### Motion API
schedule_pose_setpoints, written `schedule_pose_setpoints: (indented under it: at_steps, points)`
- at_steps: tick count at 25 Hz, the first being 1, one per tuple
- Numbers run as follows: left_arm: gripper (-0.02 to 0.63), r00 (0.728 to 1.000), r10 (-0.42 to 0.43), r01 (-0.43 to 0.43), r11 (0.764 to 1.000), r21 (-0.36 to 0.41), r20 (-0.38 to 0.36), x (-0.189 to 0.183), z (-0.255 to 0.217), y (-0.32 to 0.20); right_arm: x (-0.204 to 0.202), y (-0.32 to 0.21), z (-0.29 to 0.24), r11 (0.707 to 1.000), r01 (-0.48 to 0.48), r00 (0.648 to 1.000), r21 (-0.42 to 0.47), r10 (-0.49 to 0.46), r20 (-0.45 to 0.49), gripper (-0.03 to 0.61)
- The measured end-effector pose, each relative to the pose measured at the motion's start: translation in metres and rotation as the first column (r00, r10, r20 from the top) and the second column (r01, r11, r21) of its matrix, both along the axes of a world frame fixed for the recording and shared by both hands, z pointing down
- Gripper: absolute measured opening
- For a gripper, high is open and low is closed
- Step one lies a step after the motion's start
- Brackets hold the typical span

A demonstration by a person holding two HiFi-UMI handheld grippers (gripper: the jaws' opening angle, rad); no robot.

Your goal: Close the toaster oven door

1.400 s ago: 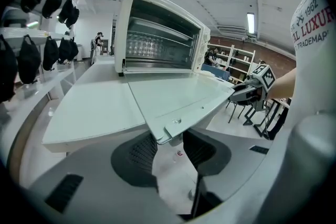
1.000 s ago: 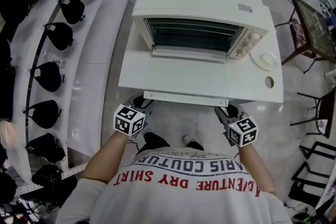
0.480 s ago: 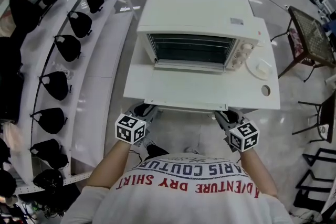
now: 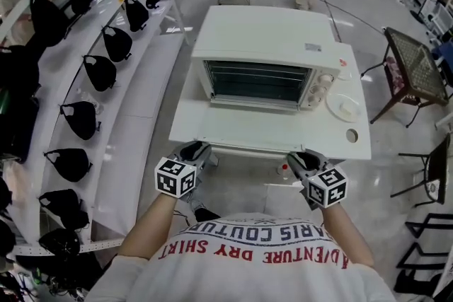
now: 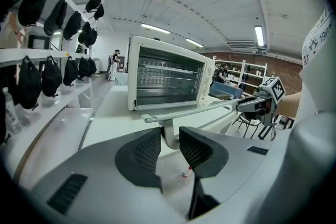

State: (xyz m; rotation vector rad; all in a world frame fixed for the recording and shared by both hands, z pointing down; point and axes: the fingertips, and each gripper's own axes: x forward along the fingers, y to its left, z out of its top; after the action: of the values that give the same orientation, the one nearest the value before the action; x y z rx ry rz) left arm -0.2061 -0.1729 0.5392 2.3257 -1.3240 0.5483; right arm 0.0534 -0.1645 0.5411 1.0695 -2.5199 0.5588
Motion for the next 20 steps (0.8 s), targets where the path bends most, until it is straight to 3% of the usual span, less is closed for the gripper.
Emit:
schedule_pose_setpoints:
  at_steps: [20]
  points:
    - [0.127,1.0,-0.018,0.017,0.996,0.086,0.011,0.003,-0.061,-0.029,0.004,-0.03,-0.061,0.996,-0.042,0.998,0.078,0.039,0.047,0.12]
